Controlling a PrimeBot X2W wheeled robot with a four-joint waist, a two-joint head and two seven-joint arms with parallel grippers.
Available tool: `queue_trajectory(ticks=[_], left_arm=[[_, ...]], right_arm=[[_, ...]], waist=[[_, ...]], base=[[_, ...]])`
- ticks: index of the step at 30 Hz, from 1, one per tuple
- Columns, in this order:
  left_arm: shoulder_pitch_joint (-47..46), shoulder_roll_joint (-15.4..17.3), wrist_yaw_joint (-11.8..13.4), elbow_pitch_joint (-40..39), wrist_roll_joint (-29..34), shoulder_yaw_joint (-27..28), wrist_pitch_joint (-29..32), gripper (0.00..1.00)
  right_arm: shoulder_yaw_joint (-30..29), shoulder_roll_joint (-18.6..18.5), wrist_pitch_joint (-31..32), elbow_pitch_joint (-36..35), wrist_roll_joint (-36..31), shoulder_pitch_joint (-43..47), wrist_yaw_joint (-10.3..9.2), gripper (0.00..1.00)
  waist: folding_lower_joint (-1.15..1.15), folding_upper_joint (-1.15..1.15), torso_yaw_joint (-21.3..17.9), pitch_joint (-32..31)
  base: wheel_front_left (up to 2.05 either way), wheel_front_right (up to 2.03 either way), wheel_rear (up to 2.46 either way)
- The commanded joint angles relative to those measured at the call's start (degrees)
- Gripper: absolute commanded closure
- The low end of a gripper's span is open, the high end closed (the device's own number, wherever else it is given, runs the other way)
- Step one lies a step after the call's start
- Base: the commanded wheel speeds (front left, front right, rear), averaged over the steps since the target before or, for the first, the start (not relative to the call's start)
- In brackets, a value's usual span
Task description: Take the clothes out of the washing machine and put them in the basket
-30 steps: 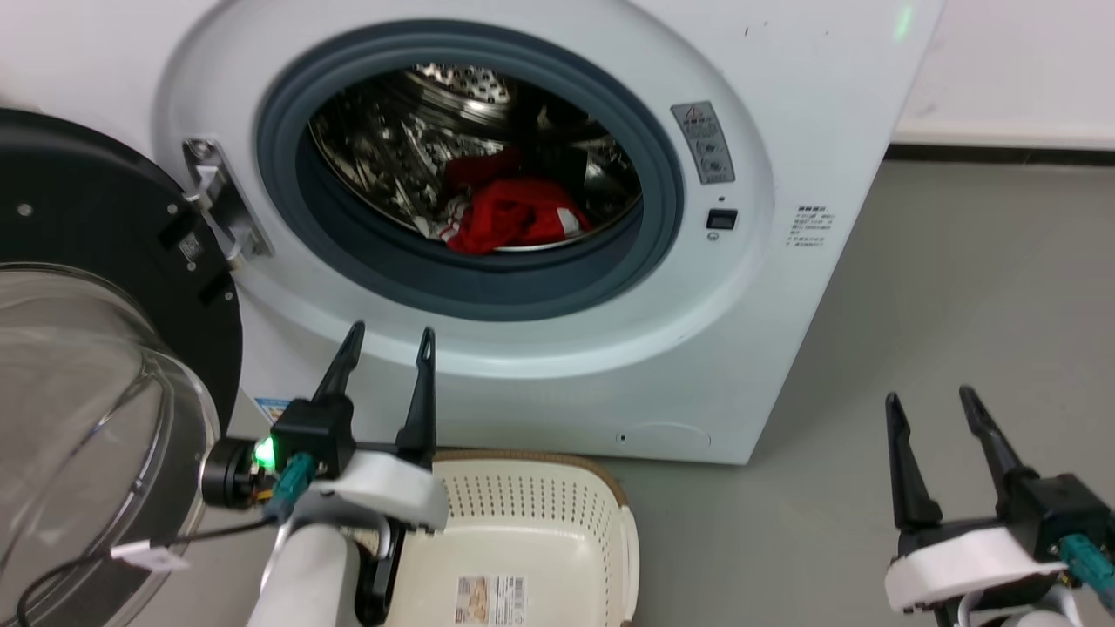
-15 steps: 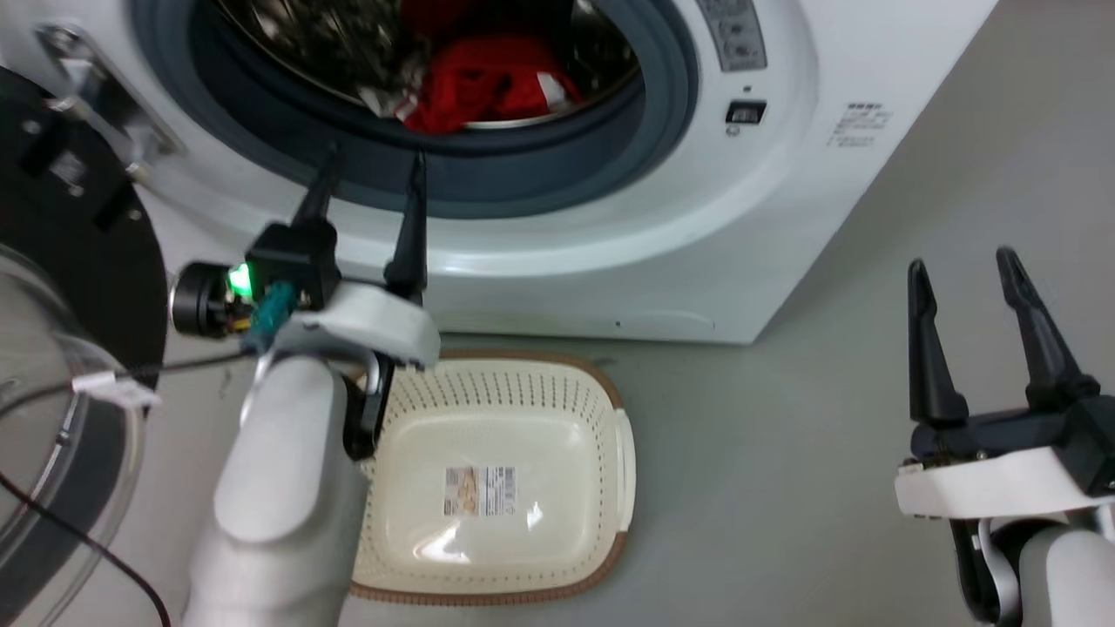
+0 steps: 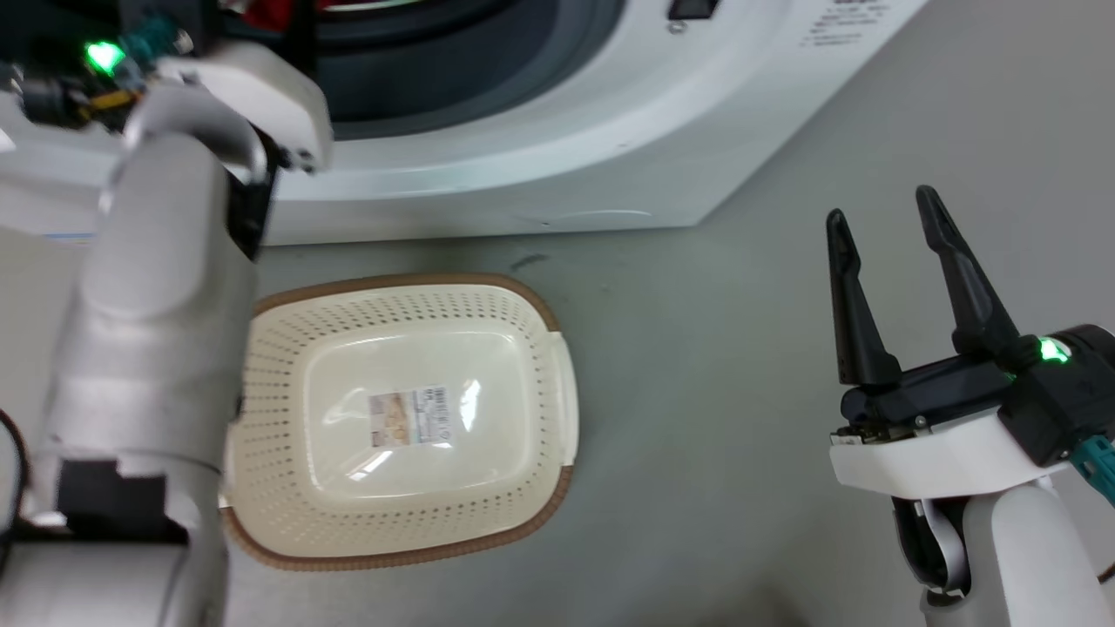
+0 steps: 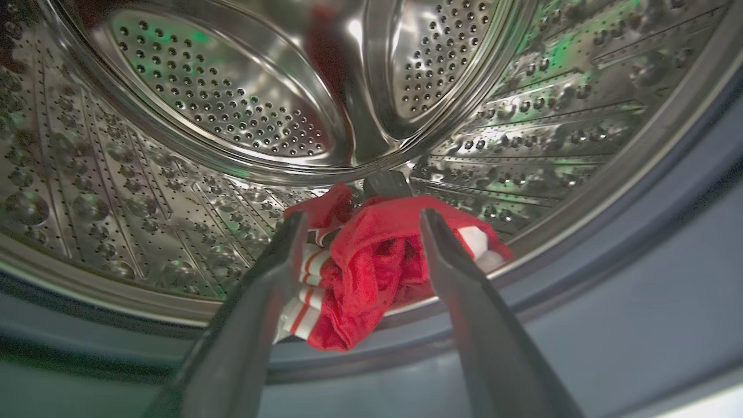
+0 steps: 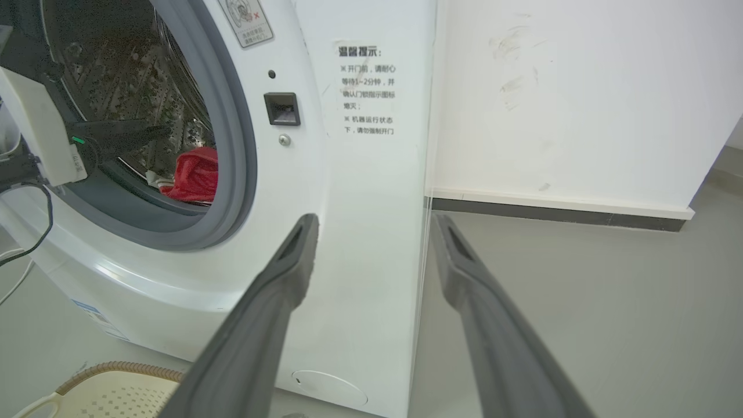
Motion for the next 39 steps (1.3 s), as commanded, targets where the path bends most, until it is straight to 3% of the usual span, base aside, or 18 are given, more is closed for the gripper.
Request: queue_trajectory(ticks=[1, 11, 19, 20, 21, 22, 23, 26, 31, 39], left_arm=[[-2.4, 1.2, 0.0, 1.7, 0.7, -0.3, 0.8, 0.00], [-15.9, 6.6, -1.2, 15.8, 2.0, -3.7, 16.3, 0.00], [-21.1, 9.2, -1.5, 21.8, -0.2, -4.2, 28.2, 0.00], [-21.5, 9.3, -1.5, 22.3, -0.7, -4.0, 29.6, 0.22], [-21.5, 9.3, -1.5, 22.3, -0.7, -4.0, 29.6, 0.22], [-21.8, 9.4, -1.6, 22.6, -0.8, -4.0, 30.7, 0.51], [-22.1, 9.7, -1.6, 22.8, -1.2, -4.0, 31.8, 0.97], [-22.8, 9.9, -1.4, 23.1, -1.6, -4.0, 33.3, 1.00], [-21.1, 9.6, 0.0, 21.1, -2.0, -4.1, 28.2, 1.00], [-12.0, 6.7, 2.1, 16.1, -2.7, -4.7, 5.5, 1.00]], right_arm=[[0.2, 0.1, -0.6, 0.5, 0.4, -1.3, -0.04, 0.00], [3.1, 0.1, -1.9, 4.7, 4.4, -2.8, -0.03, 0.00], [5.3, 0.1, -2.0, 5.7, 6.5, -3.8, -0.04, 0.00], [5.3, 0.1, -2.0, 5.6, 6.6, -4.0, -0.04, 0.00], [5.3, 0.1, -2.0, 5.6, 6.6, -4.0, -0.04, 0.00], [5.4, 0.1, -2.0, 5.7, 6.7, -4.1, -0.04, 0.00], [5.4, 0.1, -2.0, 5.7, 6.8, -4.2, -0.04, 0.00], [5.6, 0.1, -2.0, 5.9, 7.2, -4.4, -0.04, 0.00], [5.3, 0.1, -2.0, 6.7, 7.2, -4.3, -0.04, 0.00], [4.2, 0.1, -2.0, 8.7, 6.1, -2.6, -0.04, 0.00]], waist=[[-0.01, 0.00, -2.9, 2.4], [-0.01, 0.00, -7.6, 5.0], [-0.01, 0.00, -10.0, 6.3], [-0.01, 0.00, -10.2, 6.4], [-0.01, 0.00, -10.2, 6.4], [-0.01, 0.00, -10.3, 6.5], [-0.01, 0.00, -10.4, 6.6], [-0.01, 0.00, -10.6, 6.7], [-0.01, 0.00, -10.3, 5.4], [-0.01, 0.00, -7.9, -1.8]], base=[[0.00, 0.00, 0.00], [0.00, 0.00, 0.00], [0.00, 0.00, 0.00], [0.00, 0.00, 0.00], [0.00, 0.00, 0.00], [0.00, 0.00, 0.00], [0.00, 0.00, 0.00], [0.00, 0.00, 0.00], [0.00, 0.00, 0.00], [0.00, 0.00, 0.00]])
